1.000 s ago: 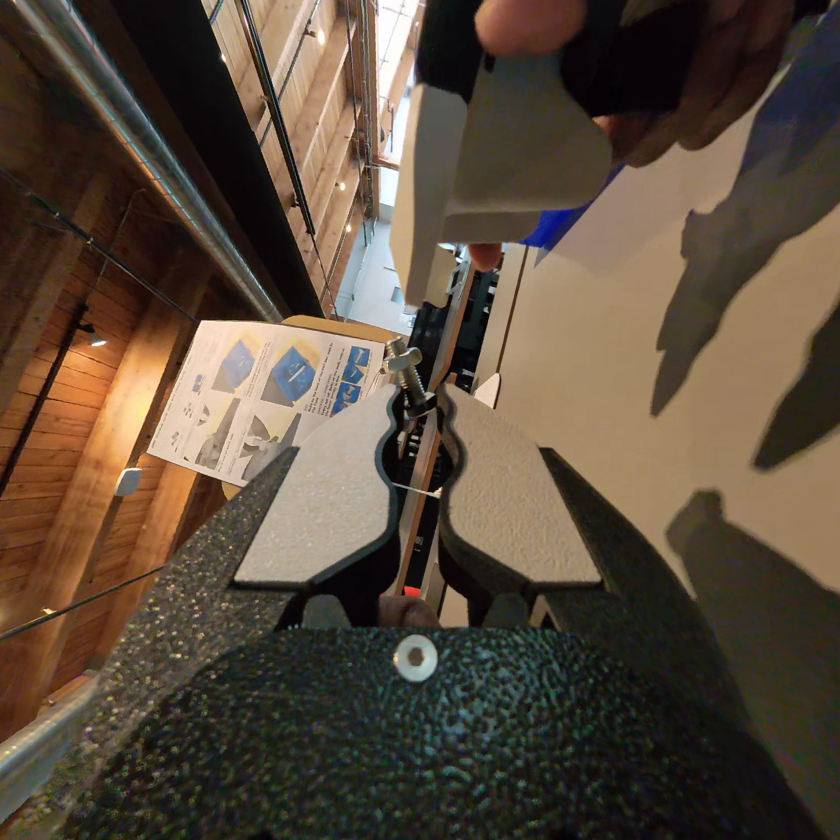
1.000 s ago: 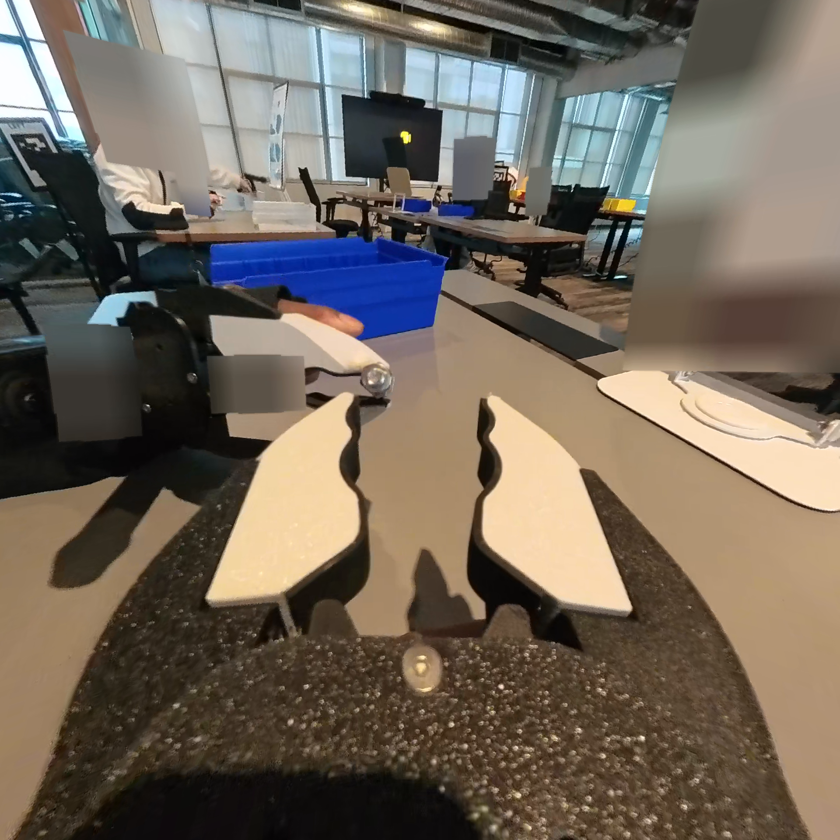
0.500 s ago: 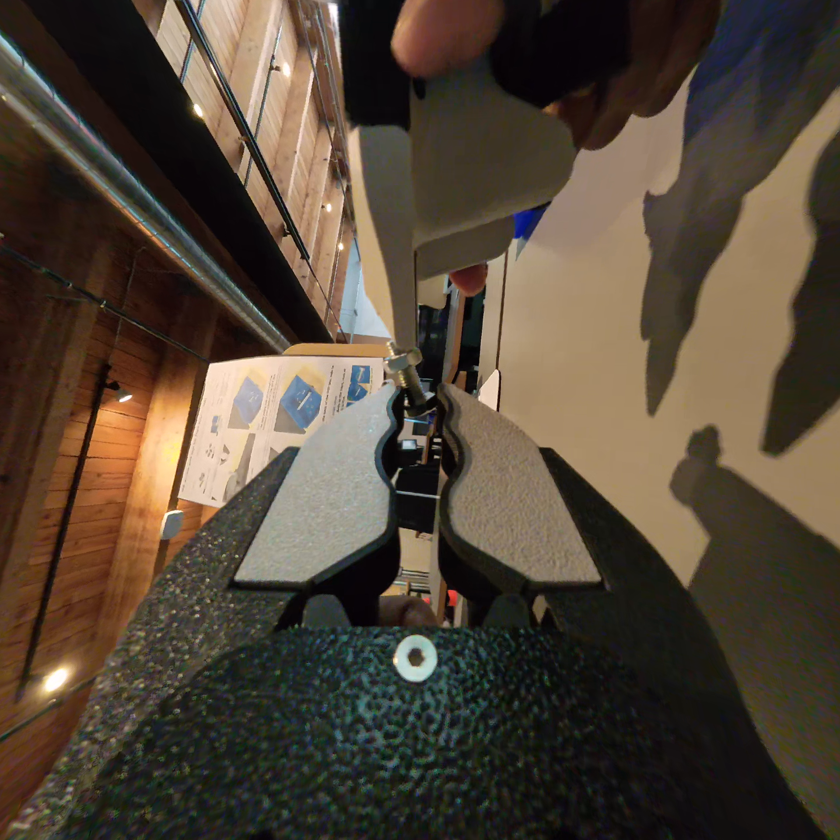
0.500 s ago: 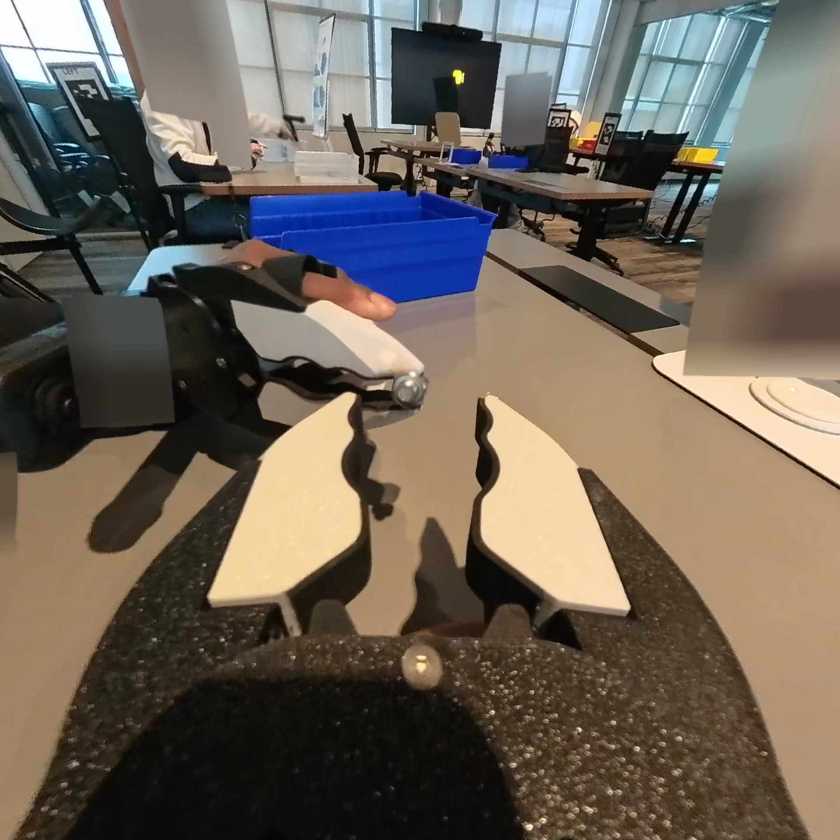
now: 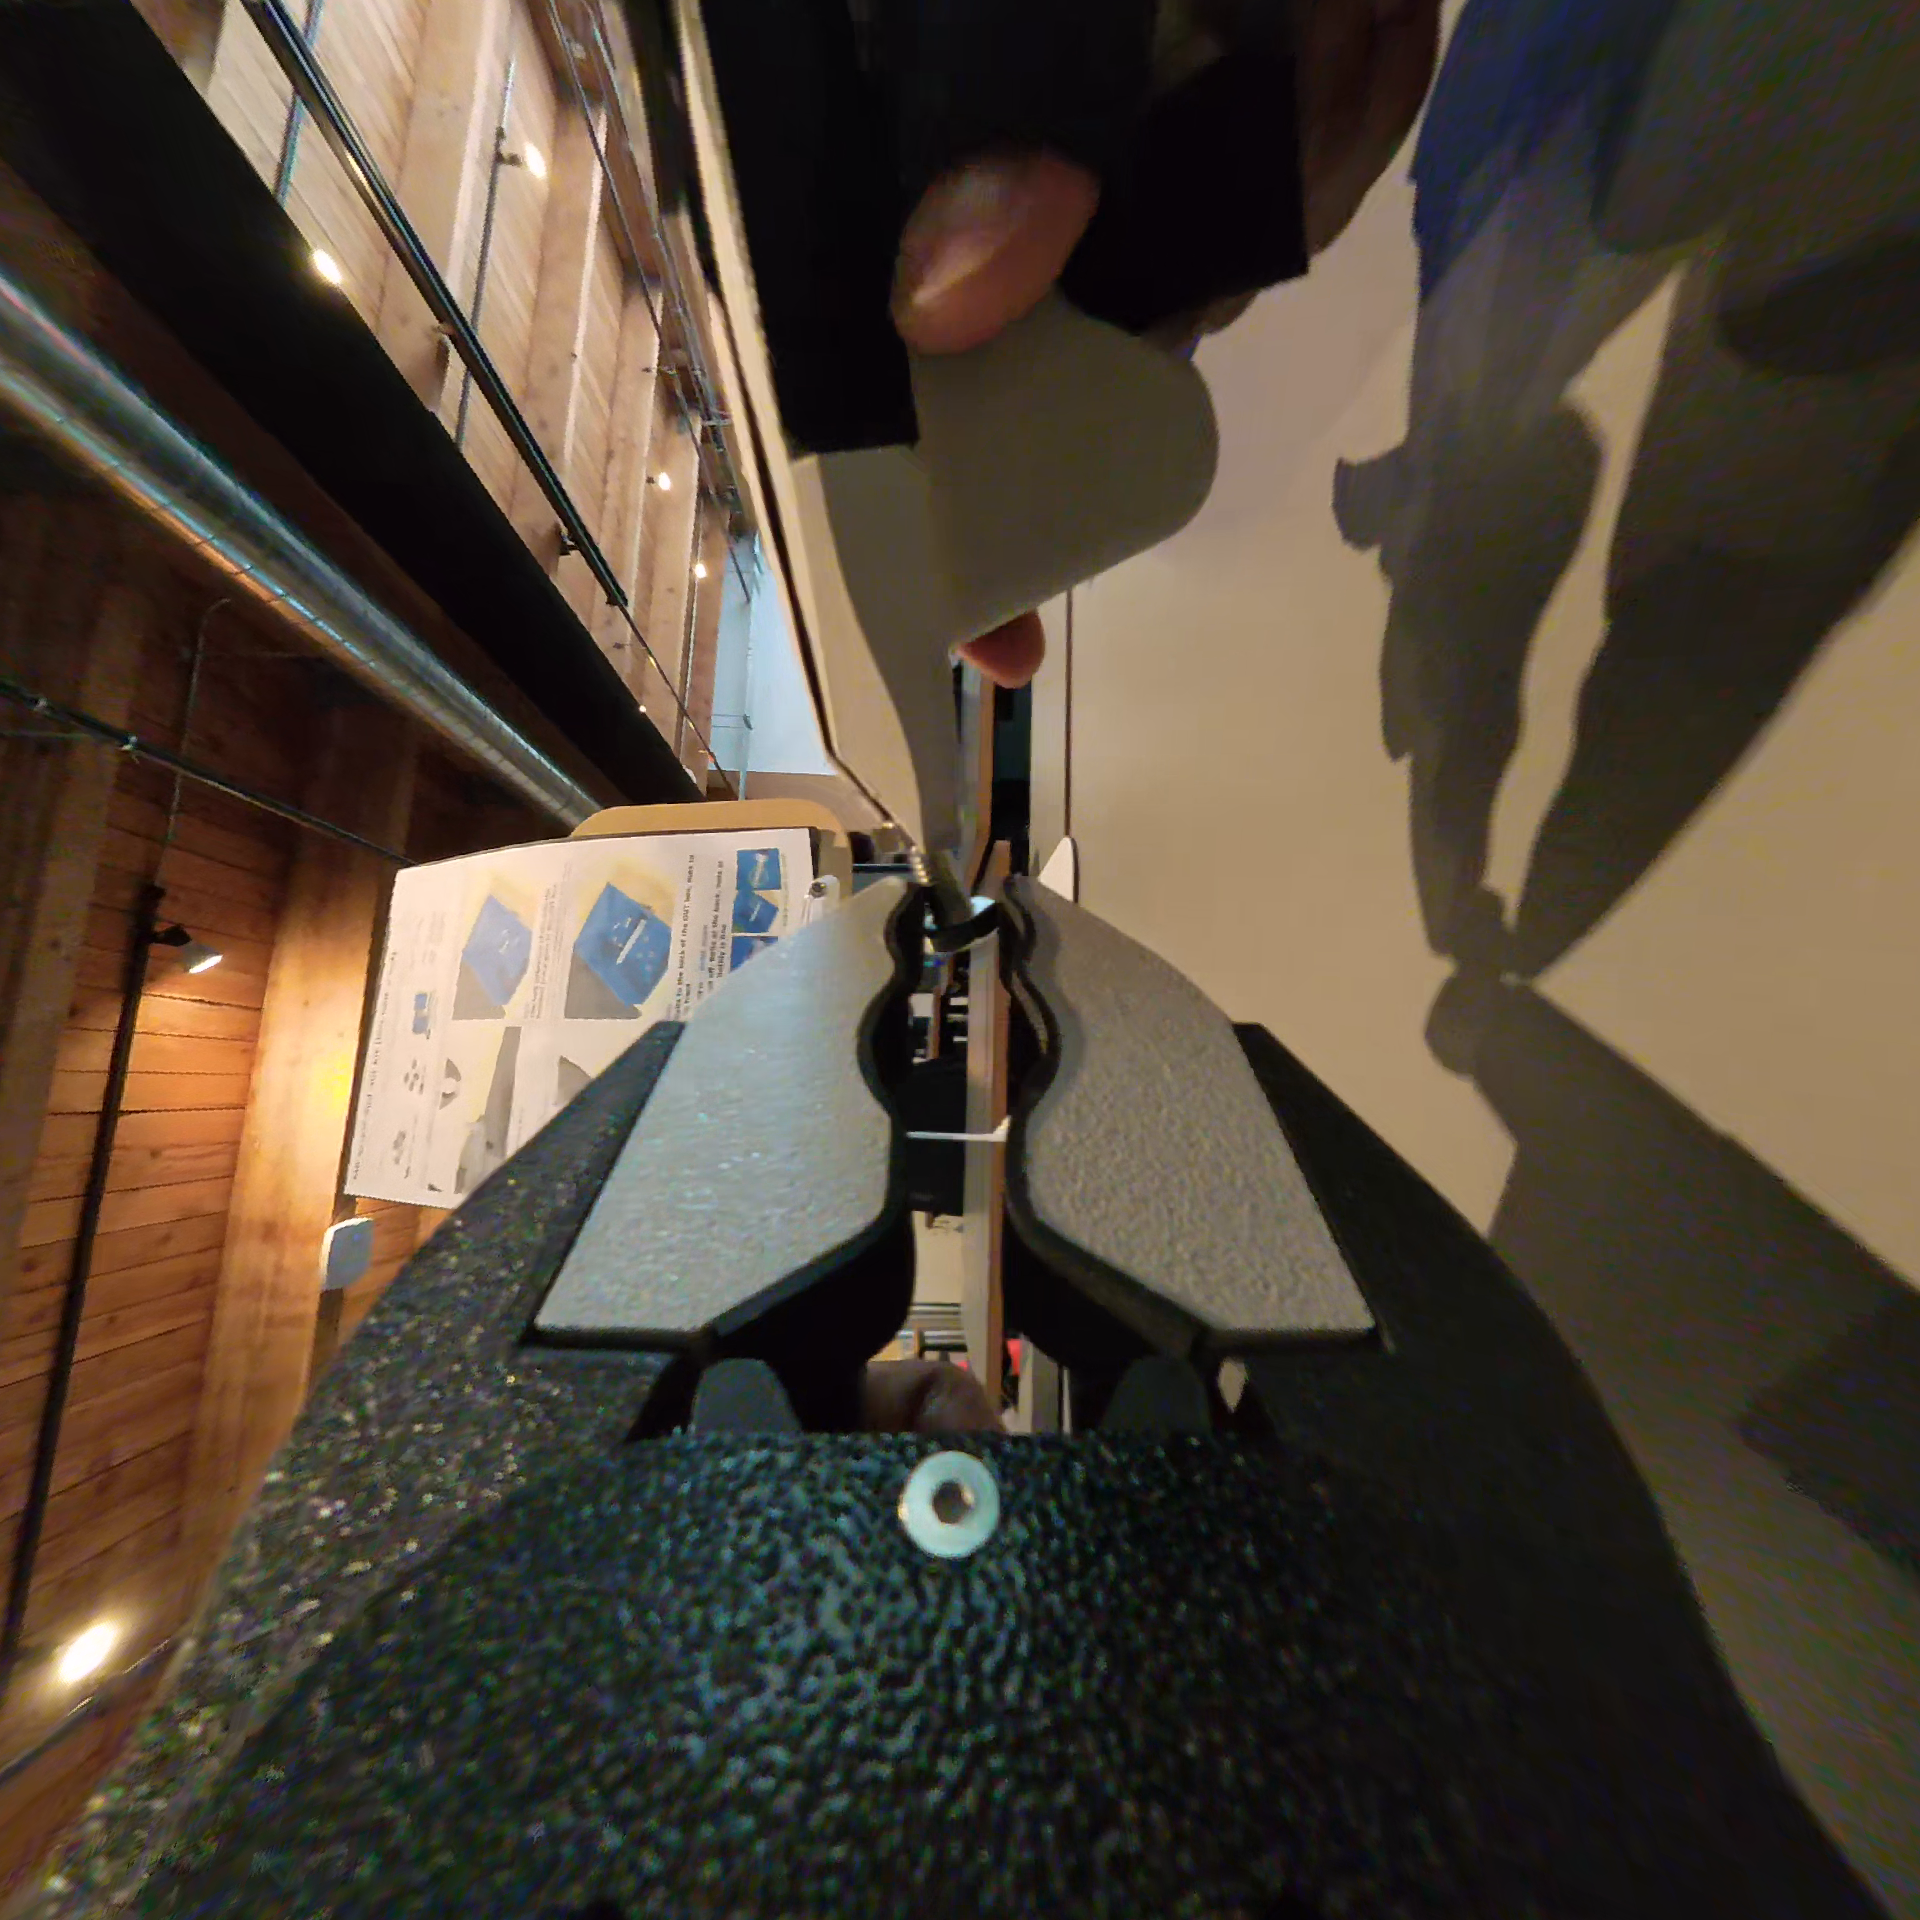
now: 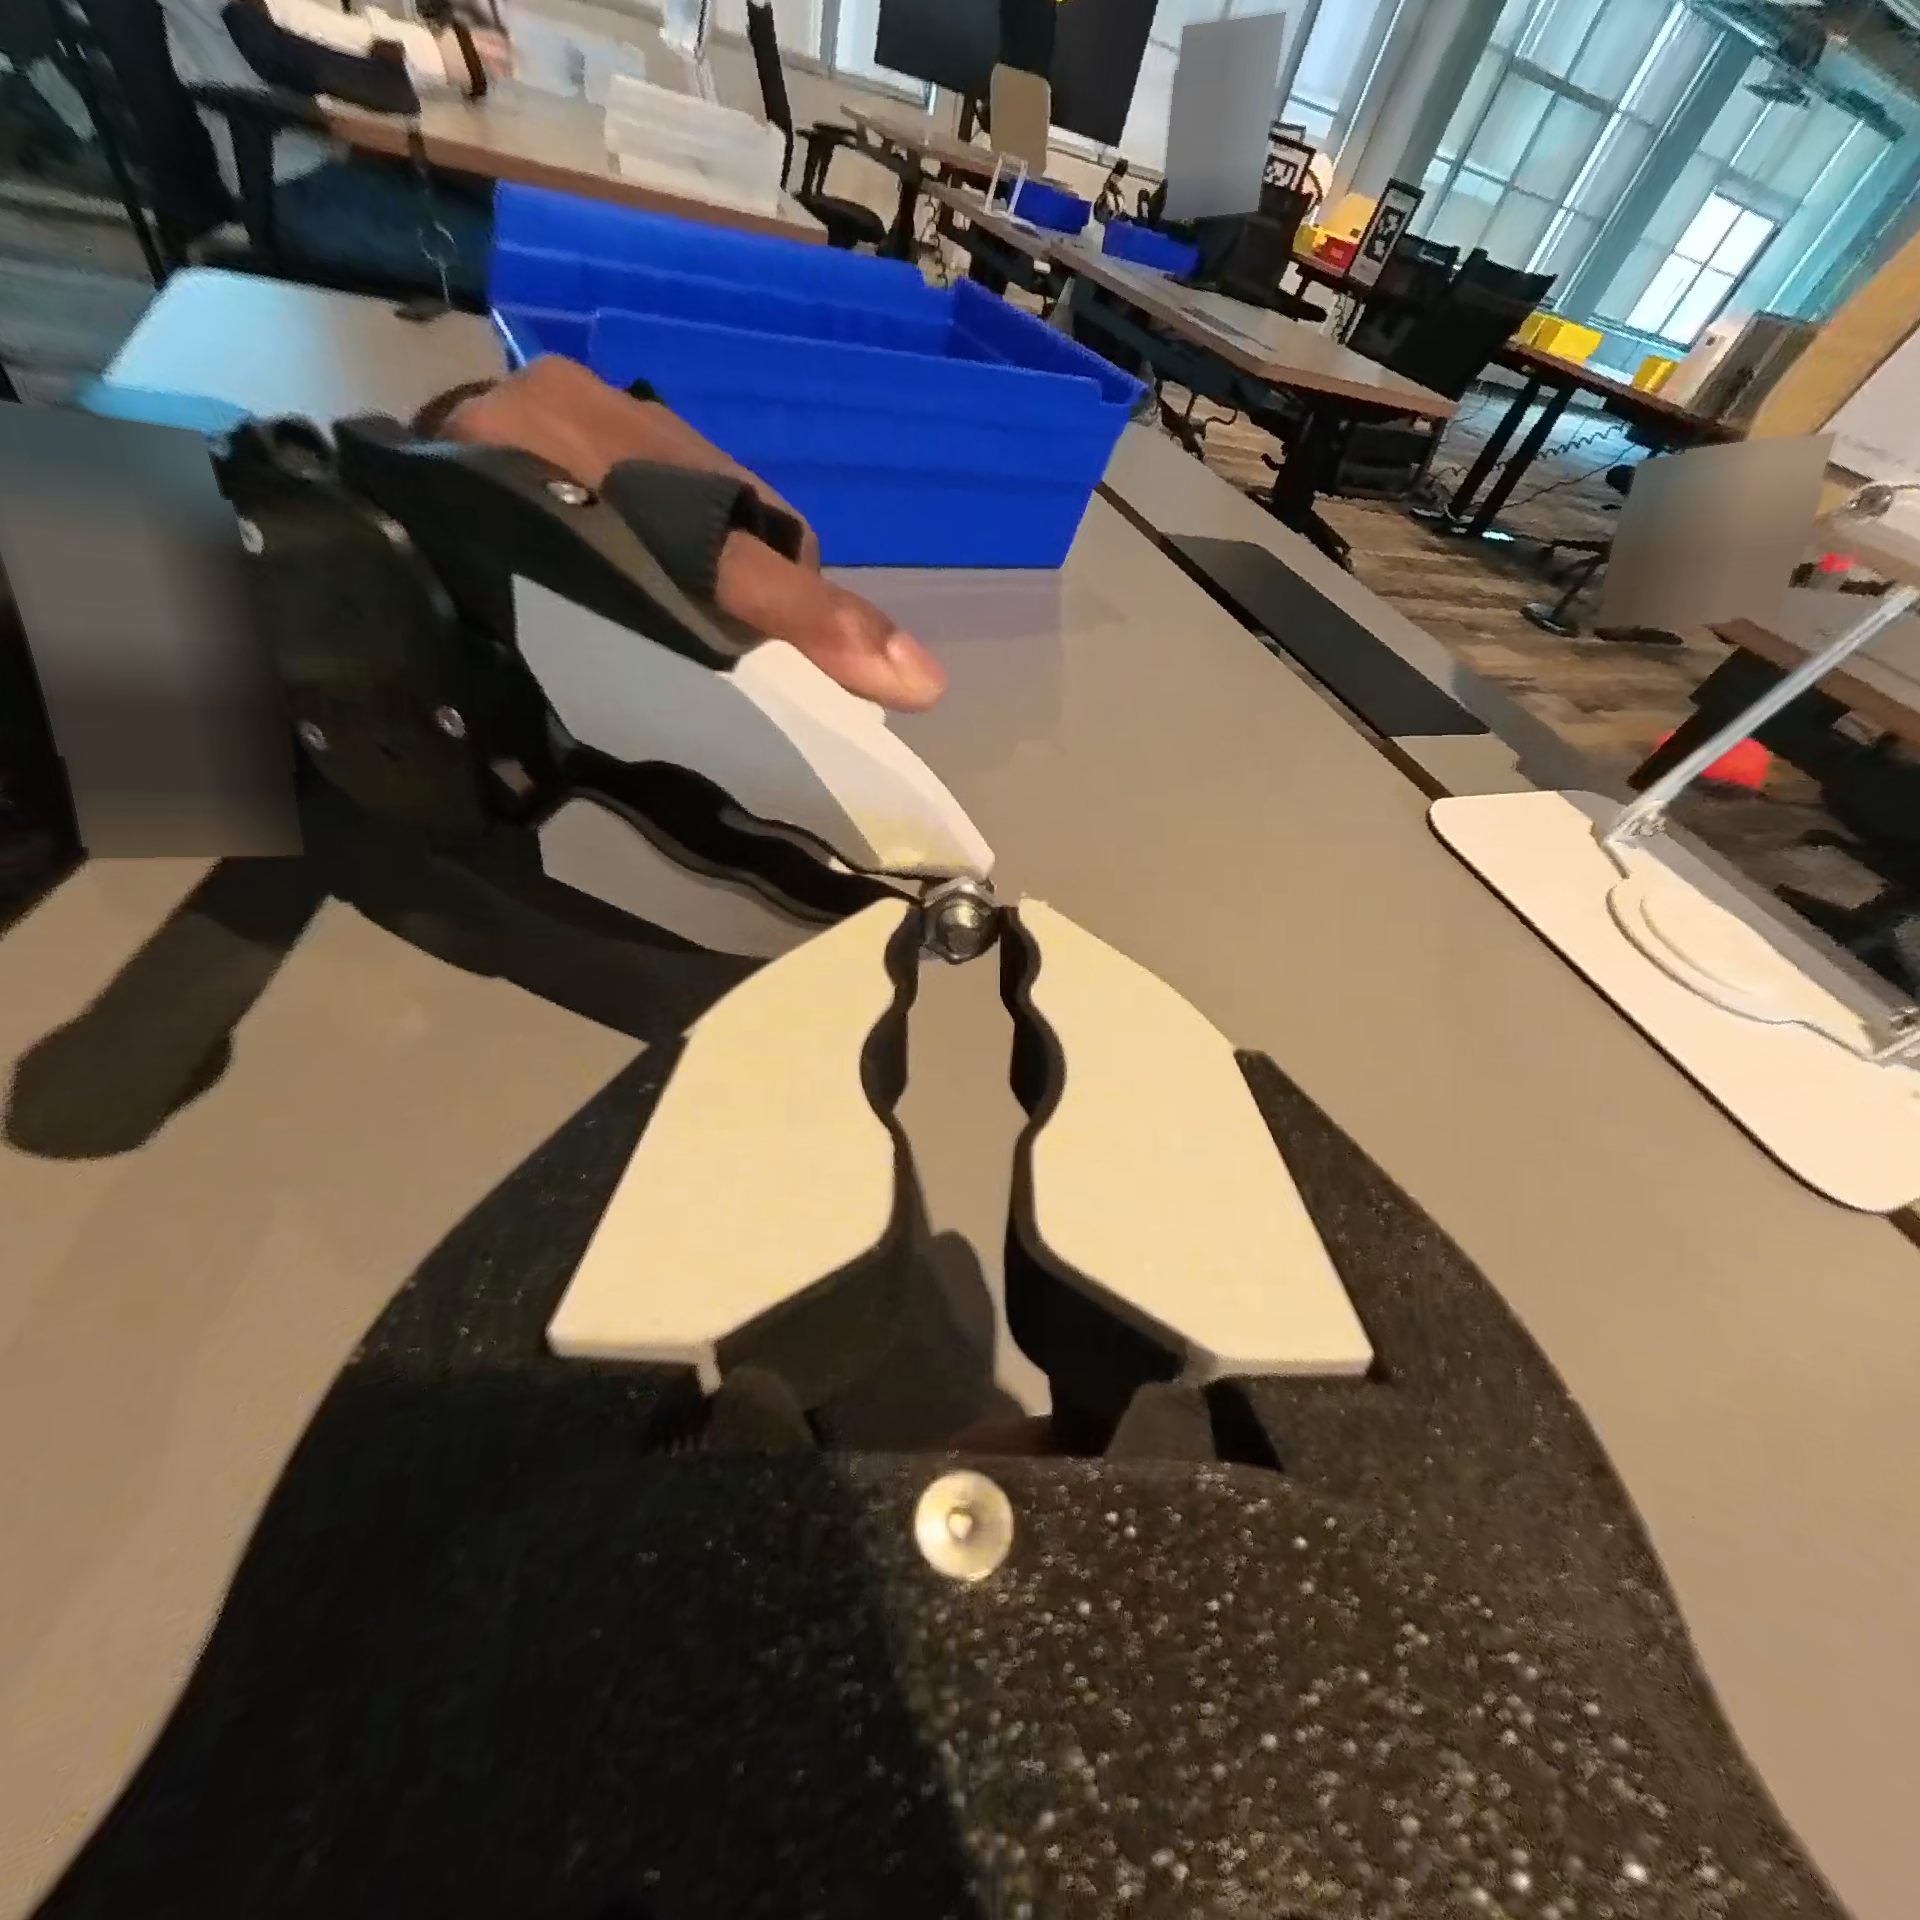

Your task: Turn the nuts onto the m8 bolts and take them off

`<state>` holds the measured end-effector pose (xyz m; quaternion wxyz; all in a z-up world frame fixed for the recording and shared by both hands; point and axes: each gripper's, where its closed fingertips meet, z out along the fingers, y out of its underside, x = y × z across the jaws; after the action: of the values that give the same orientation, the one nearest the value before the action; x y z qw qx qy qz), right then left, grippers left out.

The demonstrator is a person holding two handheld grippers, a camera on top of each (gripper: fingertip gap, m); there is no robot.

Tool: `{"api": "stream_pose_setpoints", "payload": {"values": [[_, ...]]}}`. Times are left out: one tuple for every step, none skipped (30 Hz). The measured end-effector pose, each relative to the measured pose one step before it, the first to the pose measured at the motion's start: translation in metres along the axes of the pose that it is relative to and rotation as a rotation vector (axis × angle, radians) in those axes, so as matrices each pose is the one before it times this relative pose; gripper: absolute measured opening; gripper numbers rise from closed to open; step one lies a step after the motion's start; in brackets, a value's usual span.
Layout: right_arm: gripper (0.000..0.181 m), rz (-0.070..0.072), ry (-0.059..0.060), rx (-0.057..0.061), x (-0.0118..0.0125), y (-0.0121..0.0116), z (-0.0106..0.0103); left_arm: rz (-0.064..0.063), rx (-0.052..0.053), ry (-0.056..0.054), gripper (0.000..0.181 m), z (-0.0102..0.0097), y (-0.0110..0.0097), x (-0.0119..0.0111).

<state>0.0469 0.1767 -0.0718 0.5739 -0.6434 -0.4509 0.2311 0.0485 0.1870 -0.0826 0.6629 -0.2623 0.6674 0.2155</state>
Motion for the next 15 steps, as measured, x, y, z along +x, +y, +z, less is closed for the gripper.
{"api": "stream_pose_setpoints", "payload": {"values": [[0.014, -0.0265, 0.0037, -0.0091, -0.00046, 0.00114, 0.0001, -0.0084, 0.0037, 0.0088, 0.013, -0.00005, -0.00041, 0.00124], [0.014, -0.0345, 0.006, -0.0073, -0.00042, 0.00101, -0.00019, -0.0124, 0.0039, 0.0099, 0.013, 0.00007, -0.00046, 0.00118], [0.014, -0.0441, 0.0077, -0.0075, -0.00043, 0.00112, -0.00017, -0.0177, 0.0042, 0.0134, 0.013, 0.00005, -0.00056, 0.00151], [0.014, -0.0527, 0.0078, -0.0068, -0.00092, 0.00119, -0.00023, -0.0202, 0.0065, 0.0145, 0.013, -0.00014, -0.00068, 0.00152], [0.014, -0.0618, 0.0081, -0.0049, -0.00124, 0.00093, -0.00041, -0.0239, 0.0084, 0.0169, 0.013, -0.0003, -0.00085, 0.0017], [0.014, -0.0742, 0.0086, -0.0052, -0.00187, 0.00116, -0.00033, -0.0263, 0.0105, 0.023, 0.013, -0.0004, -0.00095, 0.00255], [0.014, -0.0804, 0.009, -0.0054, -0.00229, 0.00108, -0.00039, -0.0258, 0.0104, 0.0229, 0.013, -0.00039, -0.0009, 0.00269], [0.015, -0.0702, 0.0085, -0.0048, -0.00222, 0.00087, -0.00015, -0.0255, 0.0078, 0.0209, 0.013, -0.00017, -0.00052, 0.00255], [0.015, -0.0425, 0.0075, -0.005, -0.0014, 0.00075, 0.00011, -0.0137, 0.0023, 0.013, 0.013, 0.00014, -0.00002, 0.00166], [0.015, -0.0005, 0.0065, -0.0037, 0.00012, 0.00044, 0.0003, -0.0036, -0.0044, -0.0028, 0.013, 0.00037, 0.00067, -0.00024], [0.016, 0.0407, -0.001, 0.0003, 0.00108, -0.0001, 0.00032, -0.0035, -0.0093, -0.0104, 0.013, 0.00056, 0.00103, -0.00157], [0.024, 0.0691, -0.0164, 0.0054, 0.00045, -0.00081, 0.00014, -0.0005, -0.0169, -0.0151, 0.013, 0.00073, 0.00196, -0.00239], [0.034, 0.086, -0.025, 0.0063, 0.00033, -0.00095, 0.00012, 0.0125, -0.0173, -0.0179, 0.013, 0.00046, 0.00221, -0.00275], [0.041, 0.0917, -0.0295, 0.0021, 0.00002, -0.00024, 0.00017, 0.0227, -0.0129, -0.0158, 0.013, -0.00003, 0.00178, -0.00219], [0.047, 0.0855, -0.0319, -0.0008, -0.00044, 0.00018, 0.00014, 0.0255, -0.0099, -0.0149, 0.013, -0.00029, 0.00127, -0.00198]]}}
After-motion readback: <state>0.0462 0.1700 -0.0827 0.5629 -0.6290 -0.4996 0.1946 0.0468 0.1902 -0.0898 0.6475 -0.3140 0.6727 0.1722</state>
